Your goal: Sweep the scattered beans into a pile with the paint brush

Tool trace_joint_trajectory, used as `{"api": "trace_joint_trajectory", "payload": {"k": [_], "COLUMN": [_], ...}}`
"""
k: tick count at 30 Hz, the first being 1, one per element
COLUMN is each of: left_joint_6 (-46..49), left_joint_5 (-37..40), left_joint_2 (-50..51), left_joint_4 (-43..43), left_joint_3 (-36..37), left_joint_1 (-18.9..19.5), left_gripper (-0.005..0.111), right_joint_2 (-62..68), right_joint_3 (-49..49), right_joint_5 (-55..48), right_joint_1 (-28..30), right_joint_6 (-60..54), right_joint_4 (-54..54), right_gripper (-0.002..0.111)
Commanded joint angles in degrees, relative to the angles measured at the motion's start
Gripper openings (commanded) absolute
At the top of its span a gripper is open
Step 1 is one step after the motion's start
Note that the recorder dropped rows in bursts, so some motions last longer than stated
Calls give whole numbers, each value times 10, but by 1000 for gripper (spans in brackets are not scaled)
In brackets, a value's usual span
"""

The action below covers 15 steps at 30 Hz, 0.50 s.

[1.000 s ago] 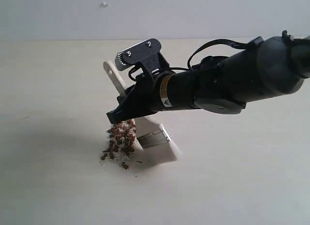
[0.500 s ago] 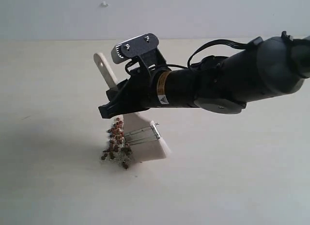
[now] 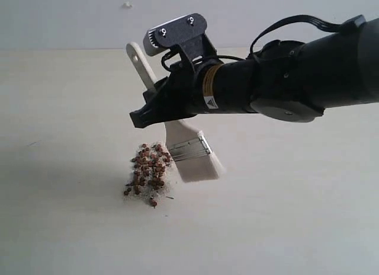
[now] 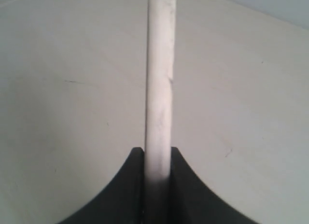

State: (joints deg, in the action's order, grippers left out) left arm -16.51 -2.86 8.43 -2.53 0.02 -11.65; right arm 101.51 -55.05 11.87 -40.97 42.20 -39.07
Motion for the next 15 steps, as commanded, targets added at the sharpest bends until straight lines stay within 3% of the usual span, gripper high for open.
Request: {"api": "trace_joint_trajectory", "payload": {"k": [1, 10, 15], "left_joint_6": [-2, -2, -2], "left_joint_5": [1, 1, 1], "left_joint_2": [-4, -4, -4], "left_joint_4": [2, 2, 2], "left_joint_3": [0, 0, 0], "left_joint_1": [-3, -3, -3], "left_gripper": [0, 0, 0], "right_joint_2": [31, 53, 53], "right_joint_3": [-2, -2, -2], "right_joint_5": [32, 49, 111], "right_joint_1": [3, 3, 3], "right_joint_6": [-11, -62, -61], "right_joint_4": [2, 33, 63], "right_gripper": [0, 0, 0]}}
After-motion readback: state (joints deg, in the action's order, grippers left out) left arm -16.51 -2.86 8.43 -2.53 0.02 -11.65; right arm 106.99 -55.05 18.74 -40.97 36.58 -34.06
